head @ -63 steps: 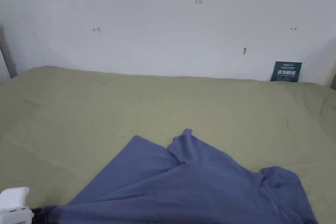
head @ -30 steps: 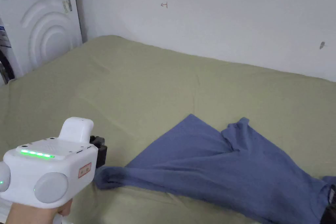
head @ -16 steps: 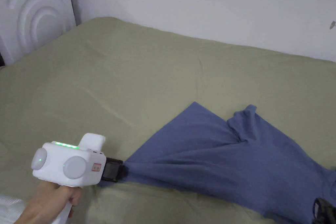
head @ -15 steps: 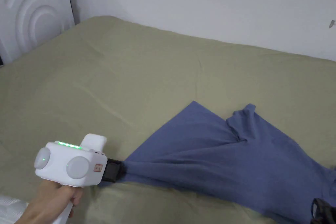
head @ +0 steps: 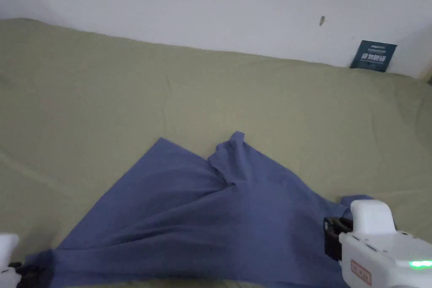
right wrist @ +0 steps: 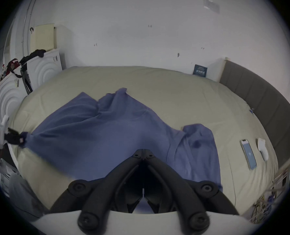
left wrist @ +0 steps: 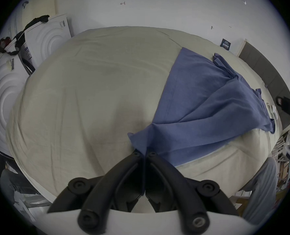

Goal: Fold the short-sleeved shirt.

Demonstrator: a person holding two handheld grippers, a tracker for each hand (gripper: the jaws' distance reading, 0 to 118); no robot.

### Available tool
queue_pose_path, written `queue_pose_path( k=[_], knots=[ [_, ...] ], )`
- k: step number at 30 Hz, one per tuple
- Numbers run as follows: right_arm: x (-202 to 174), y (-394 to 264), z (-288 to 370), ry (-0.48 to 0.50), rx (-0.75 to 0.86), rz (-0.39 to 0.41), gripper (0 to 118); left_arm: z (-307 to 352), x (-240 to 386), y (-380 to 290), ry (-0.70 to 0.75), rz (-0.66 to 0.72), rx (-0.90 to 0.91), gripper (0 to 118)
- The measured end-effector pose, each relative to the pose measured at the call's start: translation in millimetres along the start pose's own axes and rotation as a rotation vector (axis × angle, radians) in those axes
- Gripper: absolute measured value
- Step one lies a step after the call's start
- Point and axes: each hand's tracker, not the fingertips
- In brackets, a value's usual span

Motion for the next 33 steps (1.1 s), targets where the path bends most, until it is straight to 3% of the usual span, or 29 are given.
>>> queue_pose_path(
  k=[6, 7, 9, 10, 12, 14, 16, 17, 19, 21, 23, 33],
  knots=[
    [22.5, 80.7, -141.1, 0.038, -0.149, 0.108, 2, -4.4, -5.6, 4.9, -0.019, 0.058, 0.001, 0],
    [21.5, 91.4, -162.6, 0.021, -0.182, 0.130, 12, -7.2, -4.6, 6.9, -0.019, 0.063, -0.001, 0],
    [20.2, 105.2, -201.6, 0.044, -0.271, 0.148, 103, -7.9, -5.2, 8.9, -0.021, 0.072, -0.003, 0],
    [18.8, 108.9, -220.9, 0.044, -0.339, 0.153, 118, -7.8, -5.4, 9.5, -0.021, 0.075, -0.004, 0],
    [16.0, 107.9, -240.2, 0.040, -0.326, 0.180, 104, -10.6, -4.4, 10.4, -0.017, 0.076, -0.005, 0],
    [14.9, 101.2, -258.1, 0.036, -0.432, 0.231, 103, -12.9, -5.9, 13.5, -0.016, 0.076, -0.010, 0],
    [18.3, 108.3, -256.9, 0.032, -0.422, 0.177, 101, -14.9, -4.5, 13.5, -0.014, 0.074, -0.013, 0],
    [18.3, 110.9, -249.1, 0.042, -0.418, 0.174, 77, -15.1, -4.8, 15.0, -0.012, 0.071, -0.016, 0],
    [12.5, 116.6, -230.7, 0.129, -0.380, 0.169, 2, -14.5, -4.4, 16.5, -0.009, 0.069, -0.020, 0],
    [0.5, 121.2, -209.2, 0.052, -0.282, 0.235, 2, -11.8, -4.8, 18.6, -0.009, 0.072, -0.022, 0],
    [-3.4, 133.1, -175.8, 0.098, -0.286, 0.189, 2, -6.3, -5.9, 20.8, -0.011, 0.086, -0.017, 0],
    [39.7, 193.4, 42.1, 0.114, 0.109, 0.153, 2, 102.2, 0.4, 84.3, -0.010, 0.137, 0.275, 0]
  ],
)
